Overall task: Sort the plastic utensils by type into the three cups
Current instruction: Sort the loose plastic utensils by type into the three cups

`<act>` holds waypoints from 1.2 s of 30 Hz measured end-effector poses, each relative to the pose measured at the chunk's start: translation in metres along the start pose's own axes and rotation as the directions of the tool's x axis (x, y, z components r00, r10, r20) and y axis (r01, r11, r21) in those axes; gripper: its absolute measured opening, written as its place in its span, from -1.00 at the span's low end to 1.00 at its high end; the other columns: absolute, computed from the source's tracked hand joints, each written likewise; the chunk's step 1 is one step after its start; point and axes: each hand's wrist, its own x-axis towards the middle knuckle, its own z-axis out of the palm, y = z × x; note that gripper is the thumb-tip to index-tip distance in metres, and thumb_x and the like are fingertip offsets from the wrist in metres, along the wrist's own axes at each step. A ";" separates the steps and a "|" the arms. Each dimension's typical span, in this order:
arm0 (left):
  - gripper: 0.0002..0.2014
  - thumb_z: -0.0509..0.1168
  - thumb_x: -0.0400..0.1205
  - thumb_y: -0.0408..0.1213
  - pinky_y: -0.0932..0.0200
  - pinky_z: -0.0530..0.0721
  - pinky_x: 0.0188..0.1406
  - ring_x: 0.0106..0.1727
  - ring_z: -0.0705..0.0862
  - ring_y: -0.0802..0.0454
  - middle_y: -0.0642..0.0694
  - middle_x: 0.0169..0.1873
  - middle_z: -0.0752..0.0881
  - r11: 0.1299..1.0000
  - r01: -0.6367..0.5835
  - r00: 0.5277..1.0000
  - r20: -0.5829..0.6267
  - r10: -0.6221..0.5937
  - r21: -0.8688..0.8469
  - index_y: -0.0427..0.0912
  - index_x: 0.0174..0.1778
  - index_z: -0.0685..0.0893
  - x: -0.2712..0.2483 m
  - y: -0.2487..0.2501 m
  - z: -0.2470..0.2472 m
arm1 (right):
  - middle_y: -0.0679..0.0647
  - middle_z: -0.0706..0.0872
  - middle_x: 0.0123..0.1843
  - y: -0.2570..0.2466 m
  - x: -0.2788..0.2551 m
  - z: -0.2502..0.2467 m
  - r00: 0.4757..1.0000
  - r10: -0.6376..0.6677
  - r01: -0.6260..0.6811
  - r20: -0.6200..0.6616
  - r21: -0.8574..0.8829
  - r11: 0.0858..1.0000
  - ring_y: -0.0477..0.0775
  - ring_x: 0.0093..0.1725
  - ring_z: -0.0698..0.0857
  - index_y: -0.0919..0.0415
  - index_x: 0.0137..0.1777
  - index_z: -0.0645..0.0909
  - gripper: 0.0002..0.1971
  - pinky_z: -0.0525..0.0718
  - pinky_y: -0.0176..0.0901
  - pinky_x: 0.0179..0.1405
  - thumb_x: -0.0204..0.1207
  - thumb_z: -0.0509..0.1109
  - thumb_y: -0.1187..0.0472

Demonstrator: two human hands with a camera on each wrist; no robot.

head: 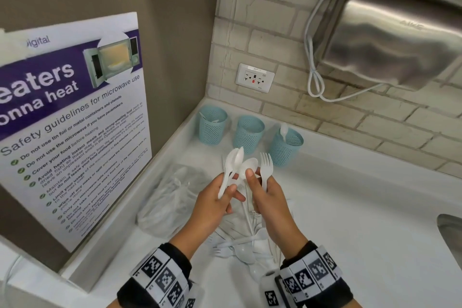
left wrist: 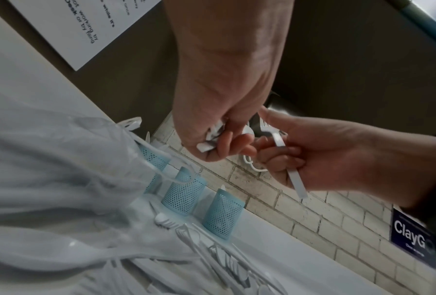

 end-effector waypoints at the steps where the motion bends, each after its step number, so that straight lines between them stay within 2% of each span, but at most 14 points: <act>1: -0.81 0.21 0.70 -0.23 0.35 0.54 -0.46 -0.51 0.57 0.25 -0.05 -0.30 0.80 1.000 -0.006 1.000 0.010 0.006 0.012 0.08 0.19 0.59 -0.001 0.001 0.000 | -0.23 0.66 -0.39 -0.003 0.002 0.000 1.000 -0.003 0.003 0.003 0.007 1.000 -0.31 -0.46 0.58 0.05 0.11 0.66 -0.69 0.44 -0.43 -0.39 0.56 0.34 -0.14; 5: -0.82 0.15 0.71 -0.09 0.37 0.44 -0.55 -0.58 0.48 0.23 -0.06 -0.39 0.76 1.000 -0.011 0.999 0.036 0.011 0.023 0.04 0.14 0.60 -0.004 0.005 0.000 | -0.19 0.70 -0.35 -0.004 0.010 -0.001 1.000 -0.013 0.014 -0.015 0.003 1.000 -0.28 -0.41 0.60 0.10 0.06 0.69 -0.80 0.47 -0.34 -0.33 0.58 0.40 0.00; 7: -0.73 0.05 0.74 -0.05 0.38 0.43 -0.58 -0.59 0.48 0.21 -0.12 -0.37 0.75 1.000 0.015 1.000 0.026 -0.015 -0.023 -0.06 0.13 0.60 -0.005 0.007 0.000 | -0.24 0.67 -0.43 -0.002 0.012 -0.004 1.000 -0.008 0.008 -0.017 0.011 1.000 -0.30 -0.46 0.59 0.14 0.09 0.71 -0.84 0.44 -0.37 -0.35 0.63 0.35 0.14; 9: -0.71 -0.01 0.76 -0.07 0.37 0.42 -0.61 -0.62 0.45 0.17 -0.13 -0.36 0.75 0.997 0.041 0.999 0.000 -0.041 -0.072 -0.14 0.13 0.54 -0.005 0.009 0.000 | -0.28 0.63 -0.50 -0.001 0.011 -0.005 1.000 -0.006 0.006 -0.015 0.020 1.000 -0.31 -0.49 0.56 0.18 0.14 0.69 -0.81 0.41 -0.42 -0.37 0.67 0.28 0.18; 12: -0.77 -0.01 0.78 -0.16 0.33 0.41 -0.63 -0.61 0.42 0.10 -0.09 -0.32 0.77 0.998 0.030 0.999 0.013 -0.029 -0.057 -0.14 0.20 0.49 -0.004 0.008 0.000 | -0.30 0.62 -0.51 -0.002 0.009 -0.007 1.000 -0.009 0.009 -0.016 0.025 1.000 -0.30 -0.48 0.56 0.14 0.16 0.69 -0.79 0.43 -0.43 -0.38 0.68 0.27 0.13; 15: -0.77 0.09 0.75 -0.19 0.32 0.43 -0.61 -0.60 0.46 0.09 -0.07 -0.26 0.79 0.999 0.004 0.998 0.056 -0.007 0.045 0.08 0.29 0.53 -0.004 0.004 0.000 | -0.27 0.62 -0.49 -0.004 0.008 -0.005 1.000 -0.008 0.008 0.009 -0.009 1.000 -0.29 -0.49 0.54 0.12 0.06 0.69 -0.77 0.44 -0.45 -0.45 0.64 0.31 0.00; 19: -0.75 0.18 0.72 -0.15 0.32 0.47 -0.61 -0.62 0.49 0.07 -0.05 -0.29 0.80 0.997 -0.026 0.995 0.099 0.018 0.078 0.30 0.24 0.54 -0.006 0.006 0.000 | -0.20 0.64 -0.45 -0.005 0.009 -0.004 0.999 0.034 -0.035 -0.009 -0.029 0.999 -0.29 -0.52 0.54 0.11 -0.05 0.67 -0.77 0.41 -0.38 -0.41 0.56 0.40 -0.05; 20: -0.77 0.19 0.72 -0.14 0.33 0.46 -0.62 -0.63 0.48 0.07 -0.06 -0.30 0.80 0.997 -0.025 0.995 0.099 0.017 0.079 0.29 0.22 0.56 -0.006 0.007 0.000 | -0.20 0.66 -0.44 -0.006 0.009 -0.004 0.999 0.040 -0.040 -0.012 -0.021 0.999 -0.30 -0.52 0.55 0.10 -0.06 0.67 -0.80 0.41 -0.37 -0.40 0.57 0.40 -0.02; 22: -0.81 0.14 0.72 -0.10 0.33 0.43 -0.64 -0.64 0.45 0.08 -0.08 -0.32 0.79 0.998 -0.003 0.996 0.089 -0.002 0.063 0.12 0.18 0.61 -0.005 0.008 0.001 | -0.23 0.64 -0.48 -0.007 0.008 -0.004 0.999 0.036 -0.036 -0.004 -0.005 0.999 -0.30 -0.53 0.55 0.07 -0.11 0.63 -0.87 0.40 -0.37 -0.40 0.62 0.35 0.06; 25: -0.71 0.03 0.75 -0.06 0.33 0.36 -0.70 -0.66 0.43 0.10 -0.14 -0.33 0.77 0.998 0.069 0.996 0.047 -0.069 0.008 -0.09 0.14 0.60 -0.004 0.008 0.003 | -0.24 0.56 -0.57 -0.009 0.007 -0.005 1.000 0.030 -0.030 0.004 0.027 0.999 -0.28 -0.57 0.49 0.04 -0.18 0.57 -0.82 0.37 -0.40 -0.44 0.67 0.28 0.13; 28: -0.74 -0.01 0.78 -0.12 0.34 0.30 -0.72 -0.66 0.41 0.08 -0.10 -0.33 0.74 0.990 0.126 0.992 0.041 -0.123 -0.070 -0.04 0.17 0.57 -0.004 0.008 0.003 | -0.23 0.53 -0.58 -0.010 0.006 -0.005 1.000 0.015 -0.016 0.014 0.057 0.998 -0.26 -0.57 0.43 0.05 -0.16 0.59 -0.82 0.37 -0.44 -0.51 0.68 0.27 0.13; 32: -0.75 0.02 0.77 -0.23 0.32 0.25 -0.66 -0.62 0.40 0.04 -0.08 -0.29 0.74 0.979 0.156 0.986 0.081 -0.146 -0.135 -0.06 0.17 0.61 -0.004 0.010 0.002 | -0.25 0.60 -0.50 -0.008 0.006 -0.006 1.000 0.006 -0.008 0.023 0.068 0.998 -0.29 -0.53 0.52 0.10 -0.02 0.60 -0.89 0.42 -0.44 -0.48 0.66 0.30 0.09; 34: -0.75 0.06 0.76 -0.23 0.31 0.29 -0.66 -0.60 0.44 0.06 -0.03 -0.27 0.75 0.984 0.135 0.988 0.088 -0.126 -0.112 -0.02 0.22 0.62 -0.004 0.010 0.002 | -0.24 0.61 -0.47 -0.008 0.006 -0.006 0.999 0.003 -0.007 0.054 0.073 0.997 -0.28 -0.53 0.51 0.13 0.06 0.60 -0.83 0.41 -0.45 -0.51 0.63 0.33 0.04; 36: -0.74 0.11 0.75 -0.22 0.29 0.38 -0.65 -0.59 0.50 0.07 0.00 -0.22 0.78 0.993 0.098 0.992 0.088 -0.091 -0.068 0.12 0.27 0.61 -0.004 0.010 0.001 | -0.22 0.60 -0.45 -0.009 0.006 -0.006 0.996 0.012 -0.019 0.086 0.074 0.997 -0.26 -0.55 0.46 0.12 0.09 0.59 -0.76 0.37 -0.43 -0.55 0.60 0.35 -0.03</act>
